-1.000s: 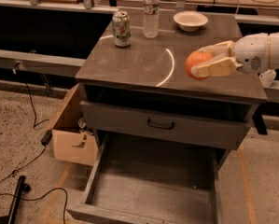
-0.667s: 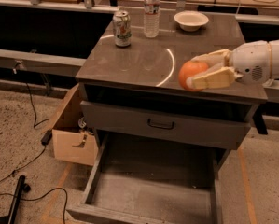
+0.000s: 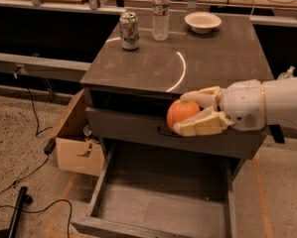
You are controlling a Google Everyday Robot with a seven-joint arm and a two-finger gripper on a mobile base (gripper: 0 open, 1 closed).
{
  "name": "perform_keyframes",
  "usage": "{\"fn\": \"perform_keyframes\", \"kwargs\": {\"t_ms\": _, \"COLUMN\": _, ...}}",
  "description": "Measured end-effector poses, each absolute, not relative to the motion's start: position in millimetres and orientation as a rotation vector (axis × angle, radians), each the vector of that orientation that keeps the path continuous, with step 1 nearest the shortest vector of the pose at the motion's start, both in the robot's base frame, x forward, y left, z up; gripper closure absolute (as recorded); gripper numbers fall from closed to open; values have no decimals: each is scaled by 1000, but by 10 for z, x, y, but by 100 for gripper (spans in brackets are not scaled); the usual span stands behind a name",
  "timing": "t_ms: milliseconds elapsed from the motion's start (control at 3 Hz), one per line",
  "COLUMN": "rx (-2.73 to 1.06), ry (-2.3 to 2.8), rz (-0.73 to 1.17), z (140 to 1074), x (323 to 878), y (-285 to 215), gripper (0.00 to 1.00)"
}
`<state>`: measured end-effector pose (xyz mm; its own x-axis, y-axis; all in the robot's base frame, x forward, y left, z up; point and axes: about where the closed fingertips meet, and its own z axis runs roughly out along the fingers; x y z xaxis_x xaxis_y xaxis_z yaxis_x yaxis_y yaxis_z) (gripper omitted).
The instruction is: Place orange into middle drawer
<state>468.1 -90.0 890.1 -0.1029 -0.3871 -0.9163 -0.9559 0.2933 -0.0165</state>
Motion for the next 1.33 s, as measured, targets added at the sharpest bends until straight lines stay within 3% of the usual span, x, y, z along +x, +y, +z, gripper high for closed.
{"fn": "perform_keyframes", "kwargs": {"t_ms": 333, "rx": -1274, "ry": 1779, "rz": 719, "z": 8103, "x": 4506, "y": -668, "gripper": 100}}
{"fn": "perform_keyframes", "kwargs": {"t_ms": 1000, "rx": -1274, "ry": 1844, "rz": 680, "z": 7727, "x": 4470, "y": -708, "gripper": 100}}
{"fn": "perform_keyframes", "kwargs": {"t_ms": 1333, "rx": -1304, "ry": 1878, "rz": 663, "z": 7099, "x": 4452, "y": -766, "gripper": 100}}
